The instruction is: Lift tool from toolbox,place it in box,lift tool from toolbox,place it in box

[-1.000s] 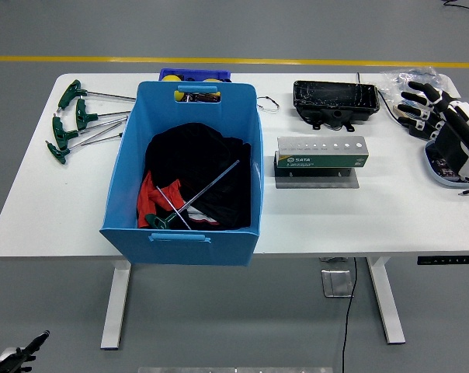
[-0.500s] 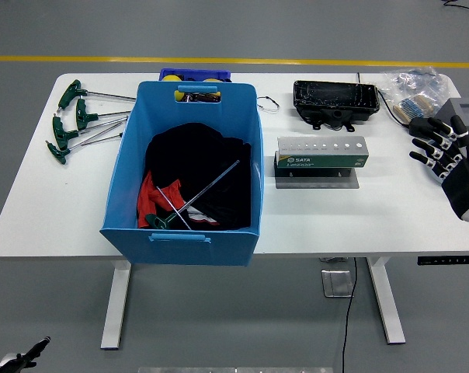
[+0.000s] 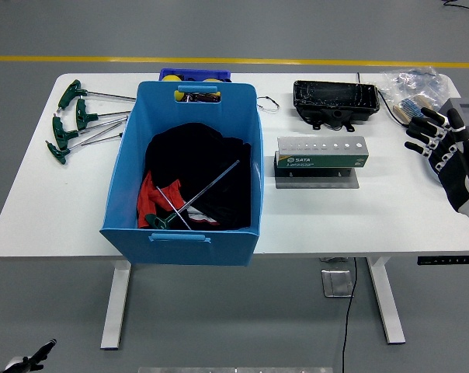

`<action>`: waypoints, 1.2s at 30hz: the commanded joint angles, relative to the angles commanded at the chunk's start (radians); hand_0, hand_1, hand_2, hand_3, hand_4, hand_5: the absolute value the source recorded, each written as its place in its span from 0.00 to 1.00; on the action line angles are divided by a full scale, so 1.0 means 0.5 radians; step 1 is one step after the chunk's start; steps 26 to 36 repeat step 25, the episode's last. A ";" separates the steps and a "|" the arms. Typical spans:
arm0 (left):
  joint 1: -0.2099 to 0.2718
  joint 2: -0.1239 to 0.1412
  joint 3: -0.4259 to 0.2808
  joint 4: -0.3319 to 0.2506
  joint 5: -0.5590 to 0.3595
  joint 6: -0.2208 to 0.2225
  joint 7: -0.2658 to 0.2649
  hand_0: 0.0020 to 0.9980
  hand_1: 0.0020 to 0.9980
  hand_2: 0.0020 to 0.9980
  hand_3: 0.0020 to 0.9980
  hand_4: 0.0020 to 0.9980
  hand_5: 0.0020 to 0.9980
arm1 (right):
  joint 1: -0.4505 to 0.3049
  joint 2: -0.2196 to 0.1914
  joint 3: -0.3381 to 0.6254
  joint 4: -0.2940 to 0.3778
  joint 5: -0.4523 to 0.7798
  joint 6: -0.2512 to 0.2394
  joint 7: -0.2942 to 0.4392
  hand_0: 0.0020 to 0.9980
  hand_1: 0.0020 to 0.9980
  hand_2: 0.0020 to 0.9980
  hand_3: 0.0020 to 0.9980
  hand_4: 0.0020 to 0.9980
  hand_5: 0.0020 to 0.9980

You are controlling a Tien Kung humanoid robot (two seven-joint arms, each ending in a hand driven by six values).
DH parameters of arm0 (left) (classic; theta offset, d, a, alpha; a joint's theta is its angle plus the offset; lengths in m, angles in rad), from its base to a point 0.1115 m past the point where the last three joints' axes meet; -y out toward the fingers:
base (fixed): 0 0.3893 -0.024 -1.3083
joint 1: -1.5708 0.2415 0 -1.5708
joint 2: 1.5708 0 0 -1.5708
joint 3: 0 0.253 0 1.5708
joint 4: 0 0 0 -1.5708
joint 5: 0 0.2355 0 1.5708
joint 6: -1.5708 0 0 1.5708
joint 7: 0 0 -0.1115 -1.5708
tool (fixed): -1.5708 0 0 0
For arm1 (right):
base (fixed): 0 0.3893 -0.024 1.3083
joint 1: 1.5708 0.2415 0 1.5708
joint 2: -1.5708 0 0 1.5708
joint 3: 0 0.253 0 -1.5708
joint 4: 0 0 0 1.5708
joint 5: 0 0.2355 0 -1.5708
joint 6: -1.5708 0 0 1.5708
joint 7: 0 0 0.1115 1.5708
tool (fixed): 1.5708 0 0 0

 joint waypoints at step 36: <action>0.002 -0.005 0.358 0.000 -0.384 -0.011 -0.063 0.76 0.83 0.83 0.76 0.75 0.68 | 0.087 0.010 -0.027 -0.056 -0.091 -0.035 0.146 0.78 0.77 0.82 0.84 1.00 0.95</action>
